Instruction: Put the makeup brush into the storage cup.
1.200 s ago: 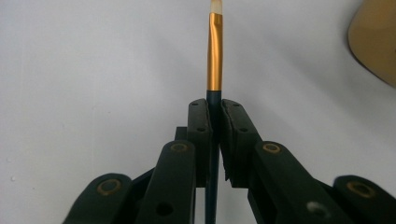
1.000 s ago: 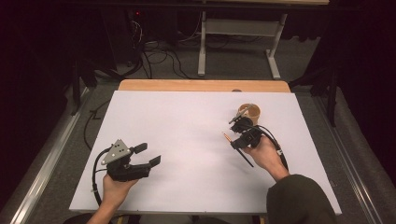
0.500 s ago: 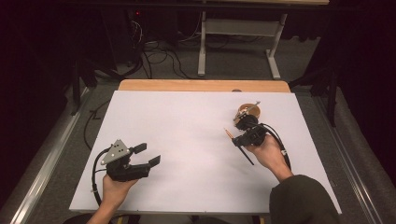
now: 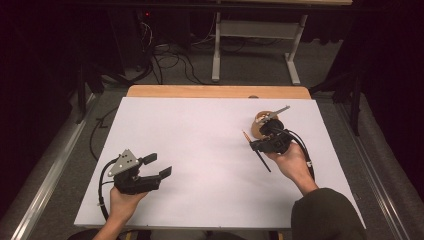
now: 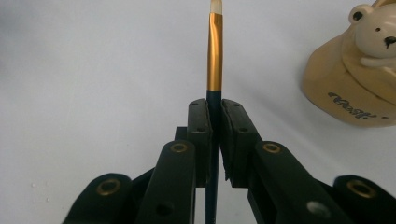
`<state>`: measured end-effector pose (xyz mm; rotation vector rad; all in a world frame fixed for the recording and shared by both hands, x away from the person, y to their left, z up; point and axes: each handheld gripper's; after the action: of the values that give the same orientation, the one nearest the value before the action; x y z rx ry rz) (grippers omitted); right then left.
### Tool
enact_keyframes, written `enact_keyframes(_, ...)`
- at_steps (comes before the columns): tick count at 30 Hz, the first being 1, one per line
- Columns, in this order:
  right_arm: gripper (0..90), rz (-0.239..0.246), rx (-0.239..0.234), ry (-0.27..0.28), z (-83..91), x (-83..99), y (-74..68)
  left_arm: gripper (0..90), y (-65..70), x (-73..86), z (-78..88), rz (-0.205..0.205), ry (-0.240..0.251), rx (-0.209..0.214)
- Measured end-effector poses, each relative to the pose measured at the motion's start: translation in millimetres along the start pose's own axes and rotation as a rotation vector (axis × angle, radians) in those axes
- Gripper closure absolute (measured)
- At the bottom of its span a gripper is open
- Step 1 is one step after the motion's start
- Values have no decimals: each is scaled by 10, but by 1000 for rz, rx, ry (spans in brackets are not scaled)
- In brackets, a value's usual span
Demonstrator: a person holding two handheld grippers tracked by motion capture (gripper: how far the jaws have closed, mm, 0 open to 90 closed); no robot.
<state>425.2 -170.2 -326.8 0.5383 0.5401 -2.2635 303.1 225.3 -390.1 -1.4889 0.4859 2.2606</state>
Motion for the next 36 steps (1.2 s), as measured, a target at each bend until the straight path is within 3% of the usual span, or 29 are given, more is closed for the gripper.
enact_keyframes(36, 849, 9, -2, 156, 257, -3, 66, 274, 5, 2, -2, -1, 0, -3)
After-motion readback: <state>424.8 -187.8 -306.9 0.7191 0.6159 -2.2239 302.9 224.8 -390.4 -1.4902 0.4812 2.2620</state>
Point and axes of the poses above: each handheld gripper's, and its own axes: z roughly backward along the jaws, x roughly out of its underside, y roughly to its right, and after that the axes turned 11 degrees about -x, right-handed
